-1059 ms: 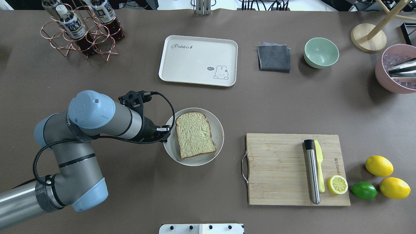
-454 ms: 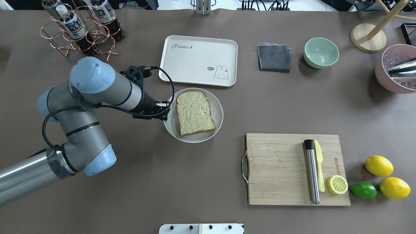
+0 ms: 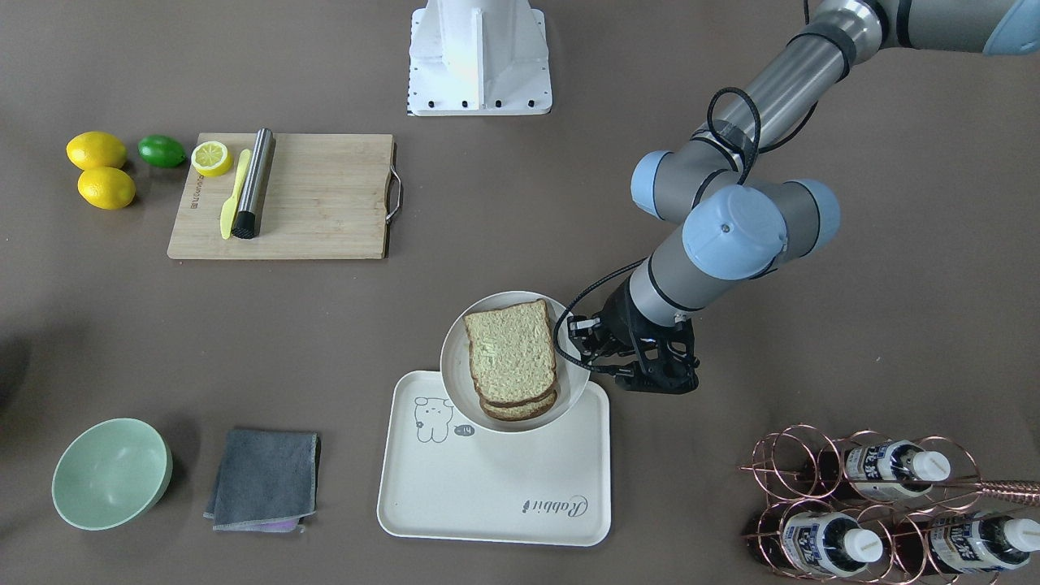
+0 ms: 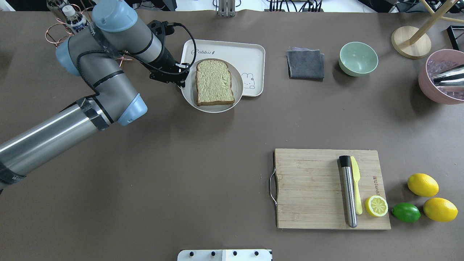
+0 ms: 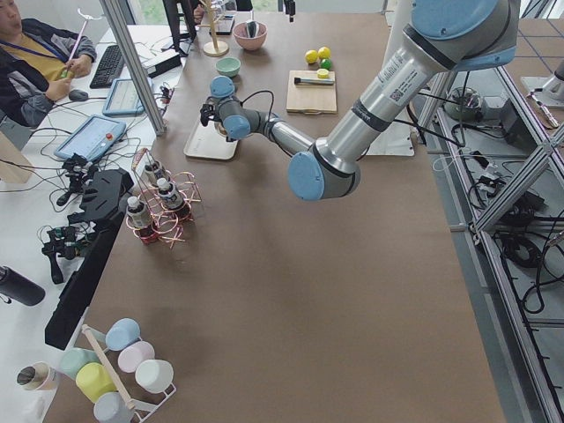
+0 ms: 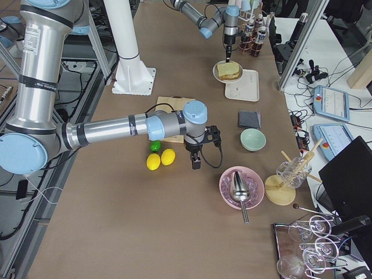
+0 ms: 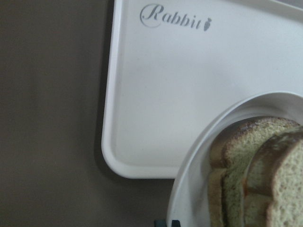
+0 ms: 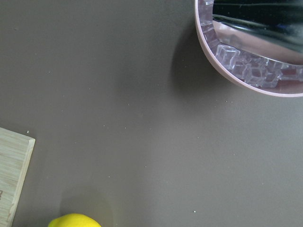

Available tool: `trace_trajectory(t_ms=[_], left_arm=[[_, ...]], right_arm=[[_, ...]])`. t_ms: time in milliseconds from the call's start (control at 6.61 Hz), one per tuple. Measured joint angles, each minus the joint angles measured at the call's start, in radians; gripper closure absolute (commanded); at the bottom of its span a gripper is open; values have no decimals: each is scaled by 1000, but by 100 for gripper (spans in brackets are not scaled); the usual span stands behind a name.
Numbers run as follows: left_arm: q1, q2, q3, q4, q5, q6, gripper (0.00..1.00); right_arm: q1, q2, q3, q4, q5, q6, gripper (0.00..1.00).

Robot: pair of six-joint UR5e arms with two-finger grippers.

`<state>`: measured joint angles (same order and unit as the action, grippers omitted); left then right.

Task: Make sandwich and place on tray
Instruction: 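Slide the plate with the left gripper toward the white tray, then lower the plate onto the tray and open the left gripper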

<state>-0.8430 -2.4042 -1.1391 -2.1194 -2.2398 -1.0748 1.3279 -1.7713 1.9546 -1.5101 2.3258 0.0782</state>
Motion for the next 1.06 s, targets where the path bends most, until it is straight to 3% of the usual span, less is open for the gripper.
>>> trace_trajectory(t_ms=[454, 1059], left_arm=[[-22, -143, 285, -109, -20, 51, 100], [-32, -219, 450, -170, -2, 57, 100]], right_arm=[[4, 4, -1, 2, 4, 2, 0], [4, 21, -9, 2, 3, 7, 0]])
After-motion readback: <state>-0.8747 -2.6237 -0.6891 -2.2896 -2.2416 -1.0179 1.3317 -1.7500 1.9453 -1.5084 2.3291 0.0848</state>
